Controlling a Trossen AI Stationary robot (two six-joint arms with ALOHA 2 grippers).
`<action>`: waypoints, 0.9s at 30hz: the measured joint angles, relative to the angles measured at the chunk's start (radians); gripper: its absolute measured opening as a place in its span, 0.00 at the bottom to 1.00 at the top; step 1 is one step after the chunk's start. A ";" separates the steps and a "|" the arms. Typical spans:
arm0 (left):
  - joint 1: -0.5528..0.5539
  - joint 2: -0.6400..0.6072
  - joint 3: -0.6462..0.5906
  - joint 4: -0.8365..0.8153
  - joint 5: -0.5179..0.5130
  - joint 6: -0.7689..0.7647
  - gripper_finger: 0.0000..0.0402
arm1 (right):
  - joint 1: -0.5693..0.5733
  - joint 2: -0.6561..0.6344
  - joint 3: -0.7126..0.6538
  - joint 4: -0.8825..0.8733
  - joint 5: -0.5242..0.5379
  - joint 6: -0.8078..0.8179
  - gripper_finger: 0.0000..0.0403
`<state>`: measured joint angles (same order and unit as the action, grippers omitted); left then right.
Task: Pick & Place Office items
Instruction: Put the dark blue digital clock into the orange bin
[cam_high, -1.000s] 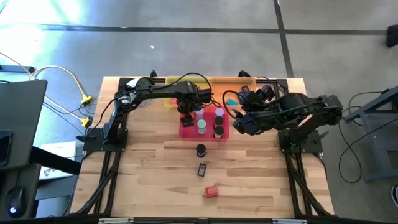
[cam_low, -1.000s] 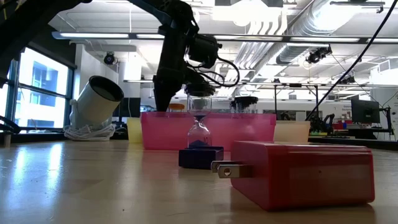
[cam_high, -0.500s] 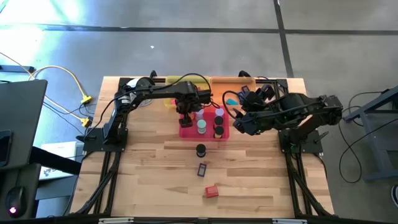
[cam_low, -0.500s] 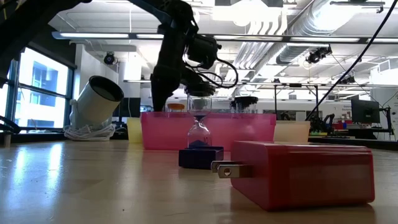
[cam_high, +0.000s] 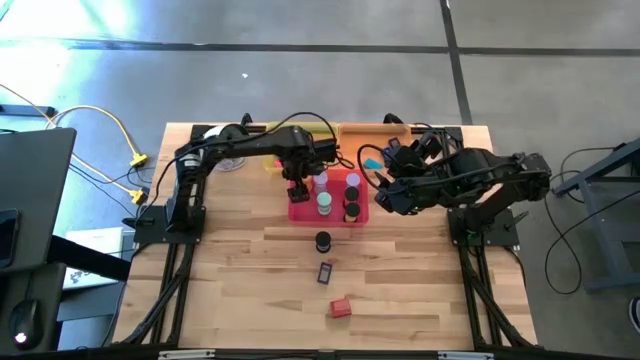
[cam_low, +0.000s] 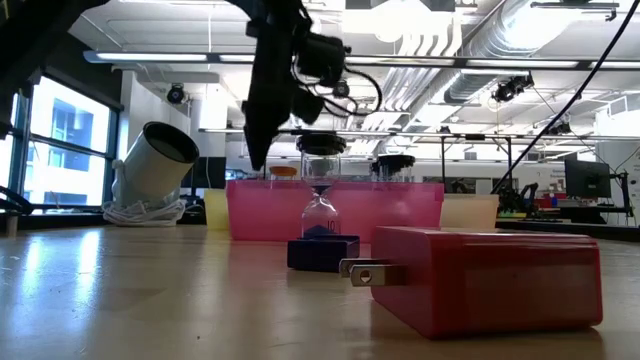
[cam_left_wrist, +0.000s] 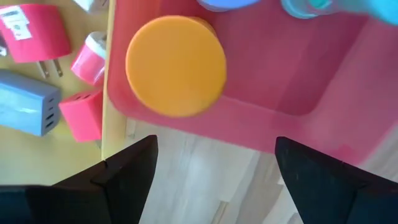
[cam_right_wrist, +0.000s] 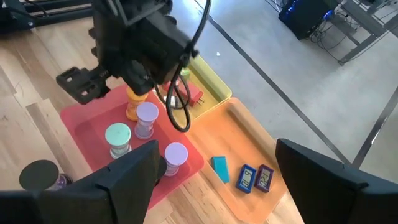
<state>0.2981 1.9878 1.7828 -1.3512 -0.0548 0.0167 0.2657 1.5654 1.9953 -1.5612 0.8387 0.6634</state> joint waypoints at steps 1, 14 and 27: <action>-0.001 -0.010 0.000 -0.002 -0.002 -0.007 0.79 | 0.000 0.000 0.000 0.000 0.000 -0.002 0.77; -0.115 -0.252 0.001 -0.107 0.112 -0.121 0.79 | 0.001 0.000 0.000 -0.003 -0.036 0.025 0.77; -0.364 -0.302 0.002 -0.097 0.413 -0.311 0.79 | 0.100 0.000 0.000 -0.009 -0.117 0.151 0.77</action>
<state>-0.0658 1.6855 1.7844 -1.4478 0.3587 -0.2942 0.3656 1.5654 1.9953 -1.5700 0.7219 0.8145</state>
